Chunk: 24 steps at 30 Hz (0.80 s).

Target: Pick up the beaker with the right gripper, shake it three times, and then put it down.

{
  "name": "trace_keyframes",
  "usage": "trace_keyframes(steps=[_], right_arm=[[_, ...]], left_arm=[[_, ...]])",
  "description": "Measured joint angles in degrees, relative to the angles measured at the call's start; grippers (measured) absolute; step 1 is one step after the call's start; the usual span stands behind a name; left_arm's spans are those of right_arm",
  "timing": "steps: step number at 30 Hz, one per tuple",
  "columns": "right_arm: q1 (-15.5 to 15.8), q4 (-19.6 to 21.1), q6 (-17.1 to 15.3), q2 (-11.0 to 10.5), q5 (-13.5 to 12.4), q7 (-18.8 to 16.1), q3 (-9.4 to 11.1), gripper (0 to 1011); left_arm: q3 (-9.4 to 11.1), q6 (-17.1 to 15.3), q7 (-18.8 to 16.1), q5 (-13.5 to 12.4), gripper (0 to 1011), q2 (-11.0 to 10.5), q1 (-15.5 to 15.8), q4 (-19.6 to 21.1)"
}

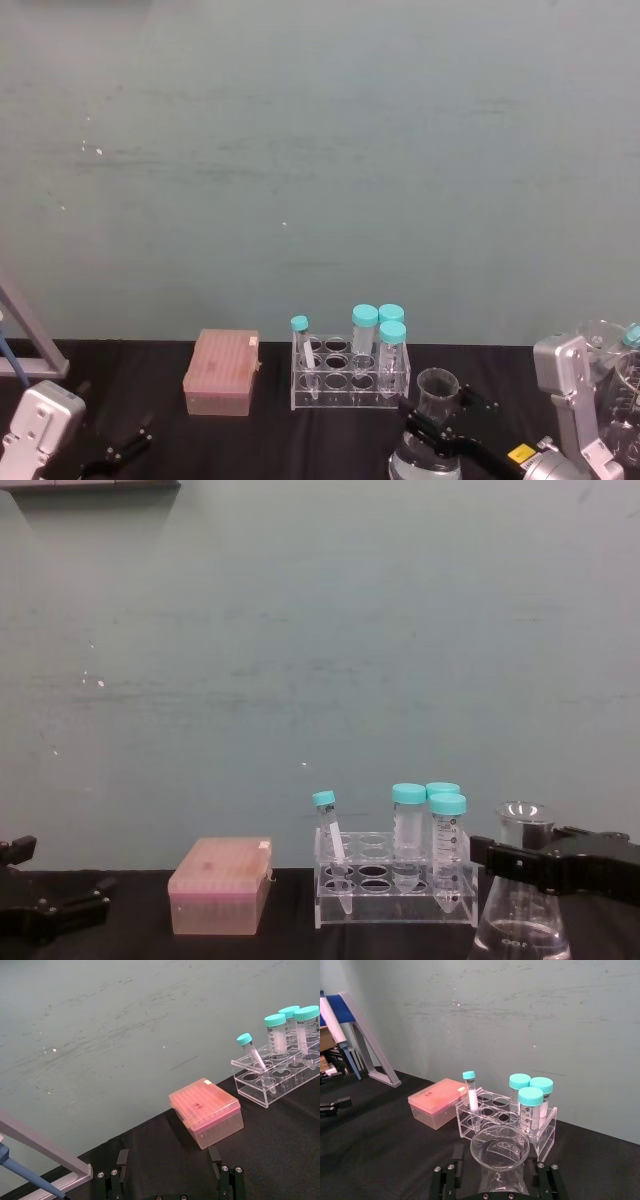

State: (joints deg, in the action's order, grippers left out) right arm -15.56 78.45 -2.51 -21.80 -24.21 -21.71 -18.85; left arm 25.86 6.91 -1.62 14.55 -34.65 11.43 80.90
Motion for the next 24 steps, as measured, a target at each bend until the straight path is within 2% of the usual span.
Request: trace_keyframes(steps=[10,24], right_arm=[[0.00,0.00,-0.01,-0.04,-0.03,0.08,-0.01,472],[0.00,0.00,0.01,-0.04,-0.07,0.06,-0.01,453]], left_arm=[[0.00,0.00,0.00,0.00,1000,0.00,0.00,0.00],[0.00,0.00,0.00,0.00,1000,0.00,0.00,0.00]])
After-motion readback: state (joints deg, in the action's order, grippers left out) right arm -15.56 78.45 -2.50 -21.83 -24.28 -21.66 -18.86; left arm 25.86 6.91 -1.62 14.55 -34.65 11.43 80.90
